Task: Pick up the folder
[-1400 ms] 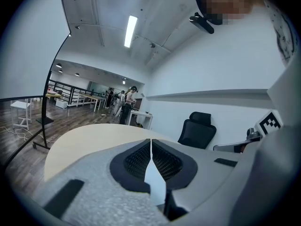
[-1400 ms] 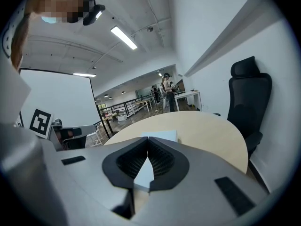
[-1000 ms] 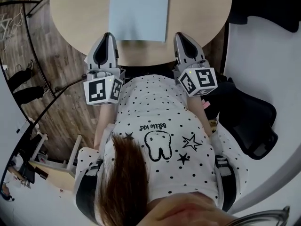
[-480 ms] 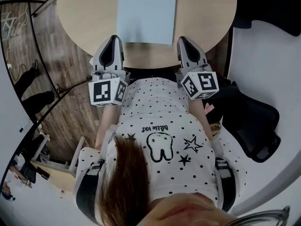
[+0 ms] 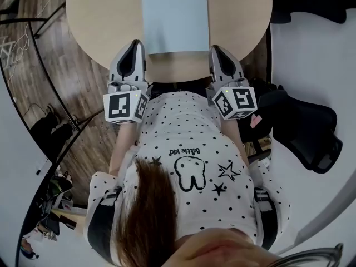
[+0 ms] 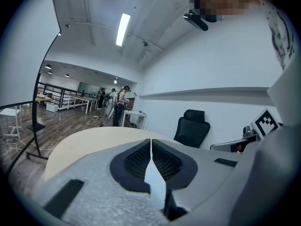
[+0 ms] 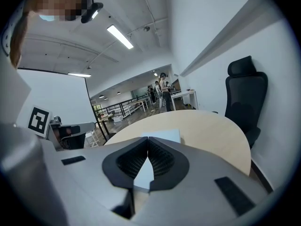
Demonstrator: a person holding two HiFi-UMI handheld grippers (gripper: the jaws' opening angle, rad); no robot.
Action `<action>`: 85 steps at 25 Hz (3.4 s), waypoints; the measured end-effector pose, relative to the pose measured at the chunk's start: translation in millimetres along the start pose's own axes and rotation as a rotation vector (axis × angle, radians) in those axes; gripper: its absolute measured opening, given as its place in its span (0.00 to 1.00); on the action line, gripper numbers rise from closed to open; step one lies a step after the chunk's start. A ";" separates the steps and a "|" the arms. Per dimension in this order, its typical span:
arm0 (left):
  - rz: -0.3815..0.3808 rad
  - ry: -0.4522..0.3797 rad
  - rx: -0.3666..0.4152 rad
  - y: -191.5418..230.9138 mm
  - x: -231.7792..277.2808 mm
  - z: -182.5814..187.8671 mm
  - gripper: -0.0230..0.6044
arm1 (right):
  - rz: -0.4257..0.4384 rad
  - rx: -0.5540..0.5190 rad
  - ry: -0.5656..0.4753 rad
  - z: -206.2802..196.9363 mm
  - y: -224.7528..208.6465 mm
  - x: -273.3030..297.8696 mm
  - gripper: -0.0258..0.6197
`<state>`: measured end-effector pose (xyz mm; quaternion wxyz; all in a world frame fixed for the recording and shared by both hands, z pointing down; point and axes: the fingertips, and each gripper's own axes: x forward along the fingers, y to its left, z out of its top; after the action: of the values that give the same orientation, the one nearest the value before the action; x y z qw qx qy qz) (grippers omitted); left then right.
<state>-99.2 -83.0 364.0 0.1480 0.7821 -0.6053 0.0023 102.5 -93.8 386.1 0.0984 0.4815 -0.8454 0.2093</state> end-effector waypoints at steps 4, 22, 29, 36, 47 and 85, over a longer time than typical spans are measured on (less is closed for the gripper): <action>-0.116 -0.047 0.039 6.1 -5.1 10.2 0.07 | -0.051 -0.002 -0.029 -2.5 20.9 -0.2 0.05; -0.172 0.002 0.028 -0.3 7.1 -5.8 0.07 | -0.118 0.014 -0.069 -5.4 9.4 -13.0 0.05; -0.146 -0.004 0.022 3.5 3.9 -2.8 0.07 | -0.112 0.008 -0.067 -2.2 8.1 -11.2 0.05; -0.108 -0.022 0.008 15.2 2.7 4.6 0.07 | -0.084 0.000 -0.078 6.3 14.2 -1.0 0.05; -0.092 -0.033 0.012 25.6 -1.8 8.1 0.07 | -0.066 -0.016 -0.098 13.7 15.5 3.8 0.05; -0.113 -0.031 0.008 14.9 0.7 6.6 0.07 | -0.094 0.002 -0.106 8.2 10.2 -6.5 0.05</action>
<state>-114.3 -88.6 361.2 0.1355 0.8155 -0.5624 -0.0155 97.4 -87.9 373.8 0.0629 0.5309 -0.8258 0.1794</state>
